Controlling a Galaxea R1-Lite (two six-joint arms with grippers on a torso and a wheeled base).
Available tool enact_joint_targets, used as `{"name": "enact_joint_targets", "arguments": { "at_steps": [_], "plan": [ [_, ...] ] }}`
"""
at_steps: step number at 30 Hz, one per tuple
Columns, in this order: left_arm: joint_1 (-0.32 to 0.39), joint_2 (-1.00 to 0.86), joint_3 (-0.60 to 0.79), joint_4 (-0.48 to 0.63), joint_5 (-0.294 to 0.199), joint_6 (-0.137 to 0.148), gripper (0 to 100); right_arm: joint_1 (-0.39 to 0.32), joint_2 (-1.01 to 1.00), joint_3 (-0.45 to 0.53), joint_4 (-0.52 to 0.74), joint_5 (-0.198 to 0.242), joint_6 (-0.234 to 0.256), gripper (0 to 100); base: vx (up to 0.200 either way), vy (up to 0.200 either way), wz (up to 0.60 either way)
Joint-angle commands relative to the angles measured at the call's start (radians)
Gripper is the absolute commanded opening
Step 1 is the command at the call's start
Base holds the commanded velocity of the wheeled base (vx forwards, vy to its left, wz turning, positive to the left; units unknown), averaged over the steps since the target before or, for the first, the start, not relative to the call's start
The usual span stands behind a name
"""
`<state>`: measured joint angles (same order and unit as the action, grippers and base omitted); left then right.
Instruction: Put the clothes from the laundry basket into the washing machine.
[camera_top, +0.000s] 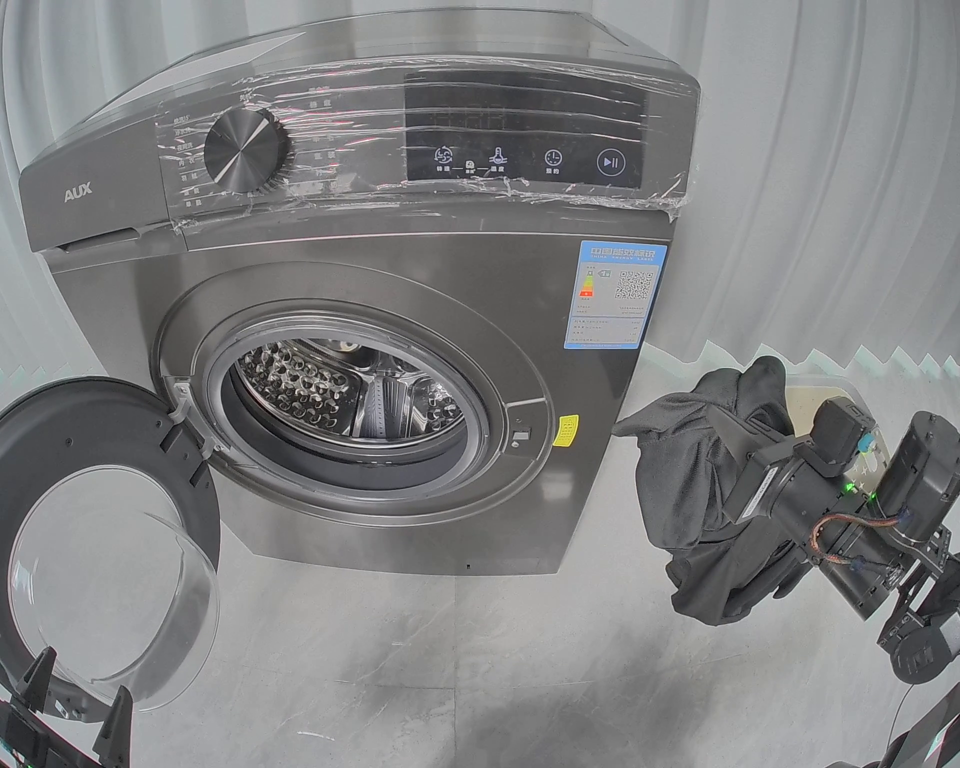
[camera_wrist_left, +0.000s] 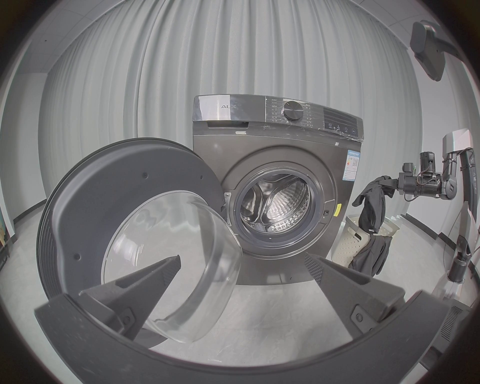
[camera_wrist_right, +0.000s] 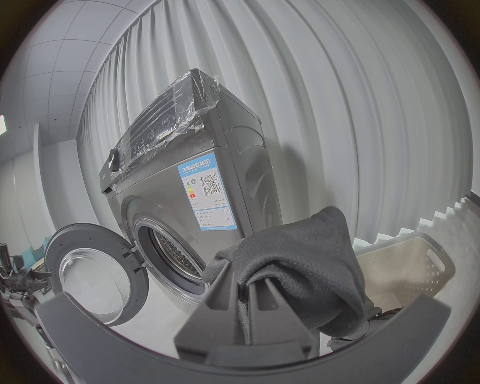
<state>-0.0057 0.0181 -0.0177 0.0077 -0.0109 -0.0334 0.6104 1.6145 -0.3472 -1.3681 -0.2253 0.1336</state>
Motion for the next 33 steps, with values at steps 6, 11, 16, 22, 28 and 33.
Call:
{"name": "enact_joint_targets", "arguments": {
  "at_steps": [6, 11, 16, 22, 28, 33],
  "plan": [
    [0.0, -0.018, 0.015, 0.0, 0.0, 0.0, 100, 0.002, 0.001, 0.002, 0.0, 0.001, 0.0, 0, 0.0, 0.0, 0.0],
    [0.0, -0.018, 0.015, 0.0, 0.0, -0.002, 100, 0.002, 0.001, 0.001, 0.0, 0.001, 0.0, 0, 0.0, 0.0, 0.0],
    [0.0, -0.018, 0.015, 0.0, 0.0, -0.002, 100, 0.002, 0.001, 0.002, 0.0, 0.001, 0.0, 0, 0.0, 0.16, 0.0],
    [0.0, -0.018, 0.015, 0.0, 0.0, -0.002, 100, 0.003, 0.001, 0.002, 0.0, 0.001, 0.0, 0, 0.0, 0.2, 0.0],
    [0.0, -0.018, 0.015, 0.0, 0.0, 0.0, 100, 0.022, 0.001, -0.001, -0.002, 0.001, 0.001, 0, 0.0, 0.2, 0.0],
    [0.0, -0.018, 0.015, 0.0, 0.0, -0.002, 100, 0.051, 0.001, 0.001, -0.002, 0.0, 0.004, 0, 0.0, 0.08, 0.0]
  ]
}}
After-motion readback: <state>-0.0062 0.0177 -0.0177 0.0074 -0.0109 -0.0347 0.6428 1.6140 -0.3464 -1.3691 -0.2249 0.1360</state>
